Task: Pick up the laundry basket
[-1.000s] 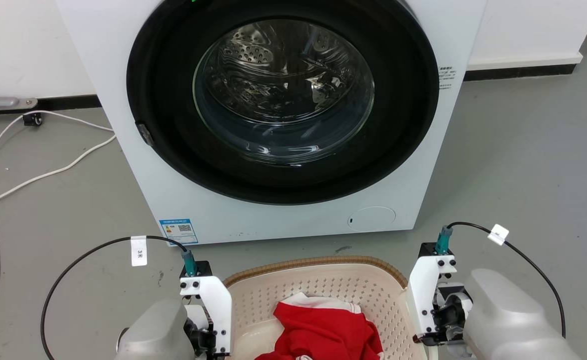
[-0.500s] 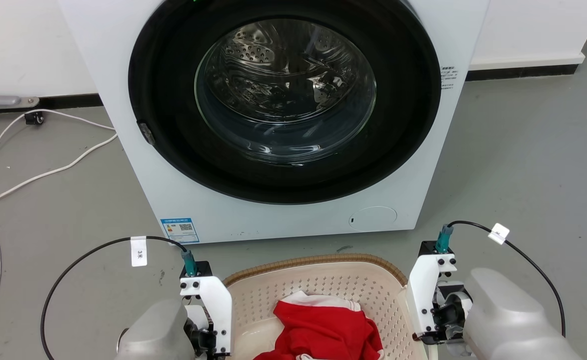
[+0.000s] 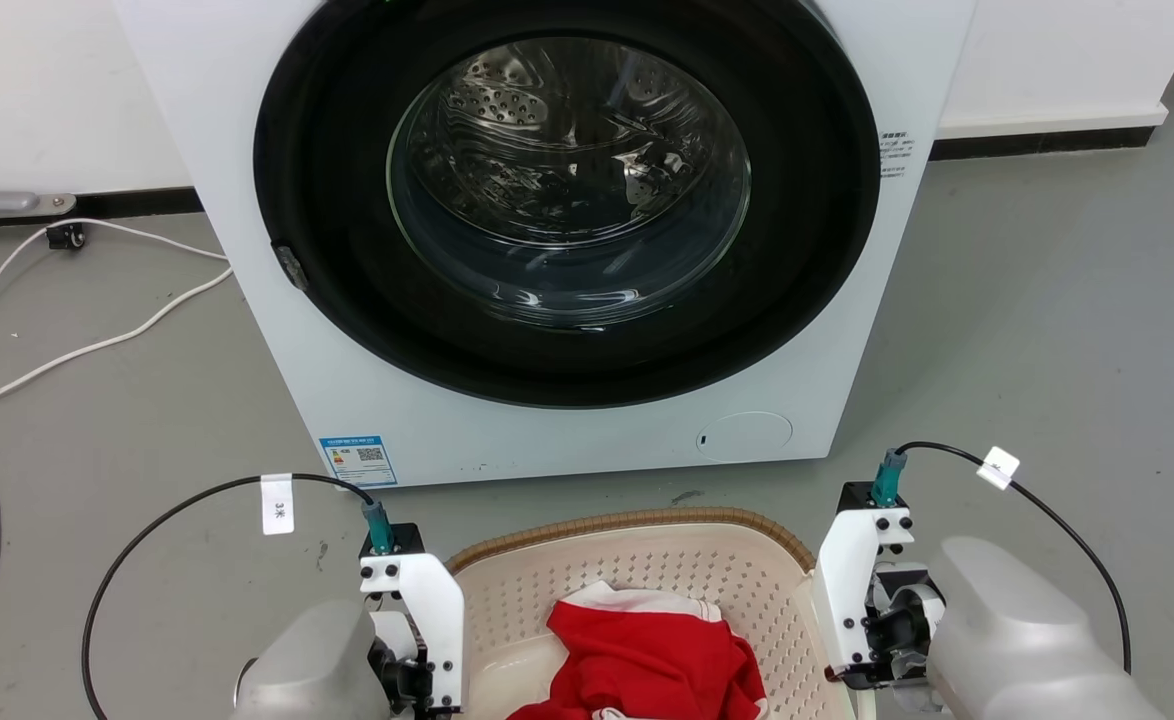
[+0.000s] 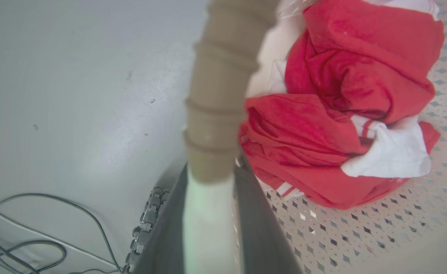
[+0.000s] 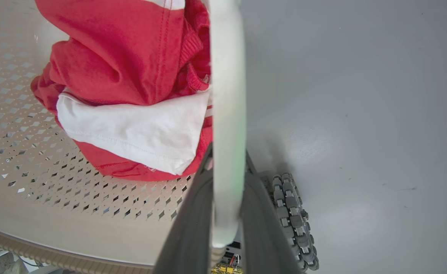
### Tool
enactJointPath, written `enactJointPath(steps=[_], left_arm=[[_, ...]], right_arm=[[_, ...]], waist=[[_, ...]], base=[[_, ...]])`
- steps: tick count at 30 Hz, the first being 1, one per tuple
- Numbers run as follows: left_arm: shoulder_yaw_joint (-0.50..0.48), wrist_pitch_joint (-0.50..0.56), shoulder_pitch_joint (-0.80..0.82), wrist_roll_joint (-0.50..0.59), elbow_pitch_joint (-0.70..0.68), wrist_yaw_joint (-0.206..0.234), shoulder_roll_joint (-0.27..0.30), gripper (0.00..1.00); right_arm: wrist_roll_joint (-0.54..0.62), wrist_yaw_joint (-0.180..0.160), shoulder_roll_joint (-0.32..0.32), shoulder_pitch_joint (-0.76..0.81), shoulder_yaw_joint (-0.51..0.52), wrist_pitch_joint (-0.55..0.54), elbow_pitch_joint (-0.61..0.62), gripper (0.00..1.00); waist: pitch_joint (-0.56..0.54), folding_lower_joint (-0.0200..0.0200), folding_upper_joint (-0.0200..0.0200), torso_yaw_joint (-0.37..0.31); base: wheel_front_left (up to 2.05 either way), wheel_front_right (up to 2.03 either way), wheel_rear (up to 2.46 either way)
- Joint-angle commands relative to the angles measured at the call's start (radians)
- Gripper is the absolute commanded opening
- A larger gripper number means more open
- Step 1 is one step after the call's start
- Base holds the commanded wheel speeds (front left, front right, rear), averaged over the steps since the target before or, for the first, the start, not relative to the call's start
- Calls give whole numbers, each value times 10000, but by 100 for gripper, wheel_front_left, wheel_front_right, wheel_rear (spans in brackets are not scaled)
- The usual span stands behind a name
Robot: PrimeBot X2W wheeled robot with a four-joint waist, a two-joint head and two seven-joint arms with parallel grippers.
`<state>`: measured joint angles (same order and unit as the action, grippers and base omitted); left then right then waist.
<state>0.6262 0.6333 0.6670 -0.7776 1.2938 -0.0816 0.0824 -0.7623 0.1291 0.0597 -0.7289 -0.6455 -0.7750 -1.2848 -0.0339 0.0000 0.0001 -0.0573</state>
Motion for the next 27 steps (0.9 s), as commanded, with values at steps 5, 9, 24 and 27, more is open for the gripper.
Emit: enactJointPath(steps=[5,9,24,27], left_arm=[[65,-4,-131,-51,-85,-84,-273,0],[91,-3,-117,-84,-85,-56,-285,0],[176,-96,-187,-165,-88,-13,-321,0],[198,-75,-189,-178,-89,-13,-322,0]], right_arm=[[-143,28,-176,-162,-41,111,86,0],[-179,28,-176,-195,-50,147,67,0],[-274,28,-183,-171,-123,226,41,0],[-300,28,-184,-179,-146,218,36,0]], waist=[[-11,0,-1,3],[-4,0,-1,18],[2,0,-1,31],[-1,0,-1,38]], base=[[0,0,0],[0,0,0],[0,0,0],[0,0,0]])
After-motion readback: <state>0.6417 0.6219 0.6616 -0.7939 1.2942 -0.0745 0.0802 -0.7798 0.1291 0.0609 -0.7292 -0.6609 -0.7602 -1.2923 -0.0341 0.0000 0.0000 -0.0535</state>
